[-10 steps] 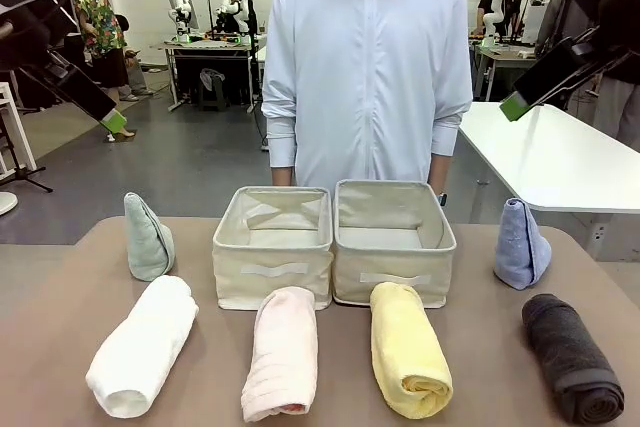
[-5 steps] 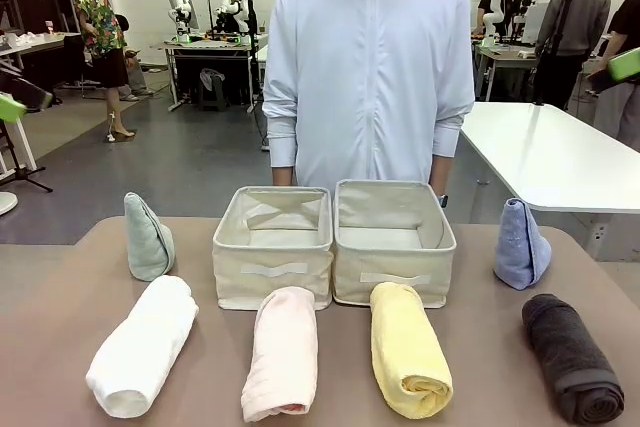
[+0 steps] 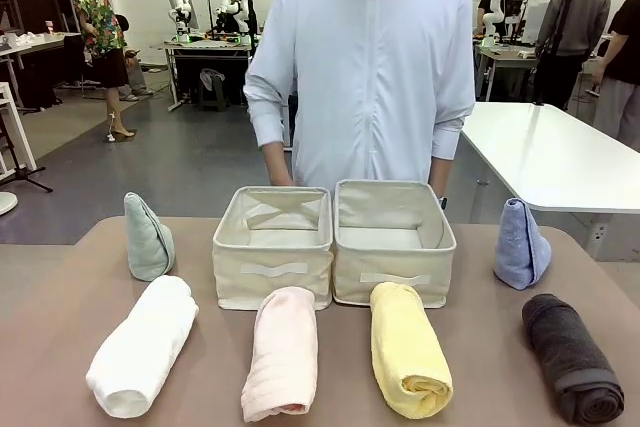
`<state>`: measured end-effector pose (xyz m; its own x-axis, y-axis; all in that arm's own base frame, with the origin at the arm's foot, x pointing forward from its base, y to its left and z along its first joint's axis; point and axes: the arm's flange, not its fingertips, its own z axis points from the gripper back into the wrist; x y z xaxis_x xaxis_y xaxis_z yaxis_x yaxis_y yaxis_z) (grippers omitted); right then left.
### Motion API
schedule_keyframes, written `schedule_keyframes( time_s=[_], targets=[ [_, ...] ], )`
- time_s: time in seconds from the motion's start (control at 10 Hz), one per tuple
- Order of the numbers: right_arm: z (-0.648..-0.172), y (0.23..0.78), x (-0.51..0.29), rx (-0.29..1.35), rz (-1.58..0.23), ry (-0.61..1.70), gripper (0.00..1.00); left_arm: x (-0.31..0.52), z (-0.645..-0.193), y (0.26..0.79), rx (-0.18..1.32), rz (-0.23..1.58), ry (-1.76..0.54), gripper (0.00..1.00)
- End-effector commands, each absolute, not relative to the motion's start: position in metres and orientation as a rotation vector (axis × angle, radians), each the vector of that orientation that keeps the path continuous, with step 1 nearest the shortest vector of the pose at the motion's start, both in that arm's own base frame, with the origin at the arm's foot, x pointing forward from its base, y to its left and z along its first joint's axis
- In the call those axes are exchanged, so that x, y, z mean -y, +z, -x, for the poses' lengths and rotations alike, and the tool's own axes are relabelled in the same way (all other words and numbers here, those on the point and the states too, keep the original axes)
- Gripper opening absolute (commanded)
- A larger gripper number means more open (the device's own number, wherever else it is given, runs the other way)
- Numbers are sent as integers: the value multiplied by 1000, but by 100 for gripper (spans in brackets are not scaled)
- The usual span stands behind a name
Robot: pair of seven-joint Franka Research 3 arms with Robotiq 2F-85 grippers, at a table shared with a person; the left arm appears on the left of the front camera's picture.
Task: Sort the towels based on their folding style.
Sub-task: Pick up one triangle-folded towel and place it in the left Fabric basket.
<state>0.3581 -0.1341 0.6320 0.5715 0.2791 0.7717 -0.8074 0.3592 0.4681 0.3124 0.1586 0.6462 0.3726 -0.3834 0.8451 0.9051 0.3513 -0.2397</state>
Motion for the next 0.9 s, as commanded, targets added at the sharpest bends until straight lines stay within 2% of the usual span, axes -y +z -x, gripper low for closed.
schedule_keyframes(
  time_s=[0.0, 0.1, 0.2, 0.3, 0.8],
  targets=[
    [-350, 635, 129, 676, -887, 862, 100, -154, -309, 643, 776, 776, -957, 100],
    [-346, 637, 131, 682, -895, 874, 100, -156, -306, 640, 766, 735, -956, 100],
    [-343, 637, 122, 655, -862, 927, 100, -148, -304, 638, 726, 610, -968, 100],
    [-350, 633, 136, 668, -902, 837, 100, -164, -310, 641, 762, 771, -933, 100],
    [-350, 633, 136, 668, -902, 837, 100, -164, -310, 641, 762, 771, -933, 100]
  ],
)
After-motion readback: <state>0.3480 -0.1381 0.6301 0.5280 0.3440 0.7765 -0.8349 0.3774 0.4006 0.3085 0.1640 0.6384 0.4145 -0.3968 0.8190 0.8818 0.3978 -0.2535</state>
